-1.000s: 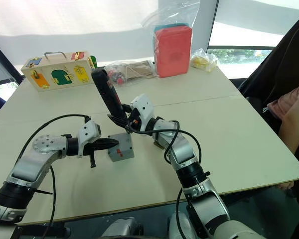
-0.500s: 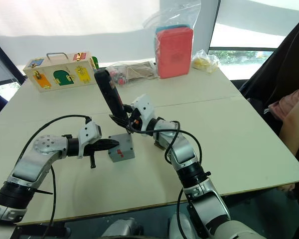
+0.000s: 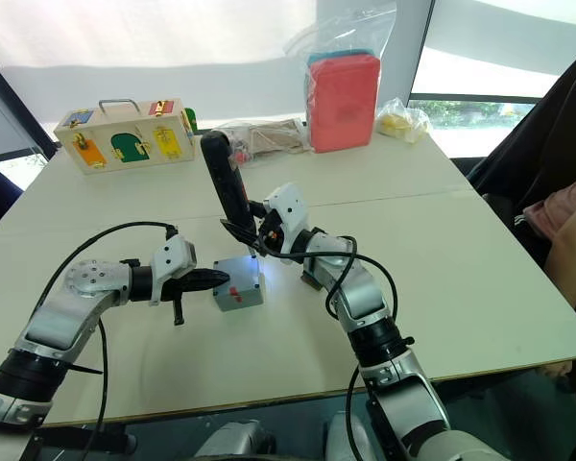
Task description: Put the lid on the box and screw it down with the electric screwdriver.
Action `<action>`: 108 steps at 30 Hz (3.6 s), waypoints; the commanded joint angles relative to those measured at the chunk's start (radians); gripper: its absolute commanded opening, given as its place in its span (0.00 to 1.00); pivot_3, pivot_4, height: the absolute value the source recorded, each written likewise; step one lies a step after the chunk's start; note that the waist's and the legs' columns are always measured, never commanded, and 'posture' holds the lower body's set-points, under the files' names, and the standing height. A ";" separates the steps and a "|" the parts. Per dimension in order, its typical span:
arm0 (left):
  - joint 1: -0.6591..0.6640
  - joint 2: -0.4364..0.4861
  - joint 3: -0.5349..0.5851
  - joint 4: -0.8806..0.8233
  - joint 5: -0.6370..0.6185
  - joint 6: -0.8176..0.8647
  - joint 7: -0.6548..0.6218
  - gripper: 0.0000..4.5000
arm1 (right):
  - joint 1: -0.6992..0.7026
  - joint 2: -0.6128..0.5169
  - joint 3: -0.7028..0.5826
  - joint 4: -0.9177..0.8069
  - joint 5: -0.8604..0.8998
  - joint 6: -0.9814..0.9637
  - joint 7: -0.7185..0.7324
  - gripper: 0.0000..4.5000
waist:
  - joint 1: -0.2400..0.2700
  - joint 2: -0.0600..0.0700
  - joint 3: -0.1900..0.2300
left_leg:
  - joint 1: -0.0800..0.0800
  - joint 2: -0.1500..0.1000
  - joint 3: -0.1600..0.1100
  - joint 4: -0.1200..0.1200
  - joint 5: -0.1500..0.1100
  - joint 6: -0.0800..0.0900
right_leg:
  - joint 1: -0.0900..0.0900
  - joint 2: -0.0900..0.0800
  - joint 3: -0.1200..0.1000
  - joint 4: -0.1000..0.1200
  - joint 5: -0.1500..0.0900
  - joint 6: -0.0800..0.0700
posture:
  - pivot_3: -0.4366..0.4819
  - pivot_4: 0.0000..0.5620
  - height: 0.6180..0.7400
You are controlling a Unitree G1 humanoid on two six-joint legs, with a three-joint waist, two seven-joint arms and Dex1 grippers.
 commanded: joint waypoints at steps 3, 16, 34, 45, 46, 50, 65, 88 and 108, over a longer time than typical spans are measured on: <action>0.015 0.006 -0.007 -0.002 0.009 0.028 0.001 0.00 | 0.045 -0.032 -0.014 -0.088 0.037 0.044 0.027 0.42 | 0.000 0.000 0.018 | -0.002 0.000 0.000 0.000 0.000 0.000 | -0.002 0.000 0.000 0.000 0.000 0.000 | 0.48 0.27 1.00; -0.007 0.055 0.132 -0.200 -0.148 0.158 0.002 0.00 | -0.275 -0.115 -0.352 -0.352 0.437 0.550 -0.143 0.42 | -0.002 -0.006 0.048 | -0.054 0.000 -0.002 0.005 0.009 -0.014 | -0.049 0.001 -0.003 0.003 0.015 -0.010 | 0.48 0.27 1.00; 0.093 0.200 0.405 -0.510 -0.447 0.330 0.009 0.00 | -0.411 -0.693 -0.103 -0.063 0.370 1.299 -0.165 0.42 | -0.004 -0.006 0.068 | -0.069 0.000 0.000 0.013 0.009 -0.012 | -0.059 -0.001 -0.005 0.002 0.015 -0.010 | 0.48 0.27 1.00; 0.127 0.183 0.380 -0.565 -0.465 0.335 0.086 0.00 | -0.474 -0.688 0.087 0.283 0.229 1.196 -0.093 0.42 | 0.000 -0.007 0.070 | -0.069 0.000 0.001 0.022 0.008 -0.012 | -0.055 0.000 -0.004 0.002 0.021 -0.008 | 0.48 0.27 1.00; 0.127 0.182 0.376 -0.567 -0.467 0.335 0.091 0.00 | -0.476 -0.689 0.096 0.294 0.219 1.182 -0.085 0.63 | 0.000 -0.007 0.070 | -0.069 0.000 0.001 0.023 0.008 -0.012 | -0.055 0.000 -0.004 0.002 0.022 -0.008 | 0.48 0.27 1.00; 0.135 0.184 0.369 -0.560 -0.464 0.331 0.104 0.00 | -0.496 -0.716 0.121 0.280 0.198 1.138 -0.033 0.92 | 0.000 -0.007 0.070 | -0.069 0.000 0.001 0.025 0.008 -0.012 | -0.054 0.000 -0.004 0.002 0.025 -0.008 | 0.48 0.27 1.00; 0.259 0.171 0.410 -0.429 -0.341 0.267 0.186 0.00 | -0.467 -0.661 0.016 -0.161 0.222 0.784 0.183 0.63 | -0.001 -0.005 0.072 | -0.069 0.007 0.004 0.023 0.010 -0.013 | -0.057 0.007 -0.003 0.002 0.027 -0.009 | 0.48 0.27 1.00; 0.097 -0.021 0.121 -0.070 -0.068 0.024 0.186 0.00 | -0.138 -0.344 0.284 -0.207 -0.028 0.444 0.154 0.02 | -0.002 -0.007 0.071 | -0.069 0.007 0.004 0.026 0.012 -0.015 | -0.057 0.007 -0.003 0.005 0.030 -0.012 | 0.48 0.27 1.00; -0.011 -0.049 0.123 0.135 -0.020 -0.058 0.106 0.00 | -0.182 -0.430 0.257 -0.373 -0.055 0.582 0.200 0.02 | -0.002 -0.008 0.071 | -0.069 0.006 0.003 0.035 0.011 -0.015 | -0.057 0.008 -0.004 0.011 0.030 -0.012 | 0.48 0.27 1.00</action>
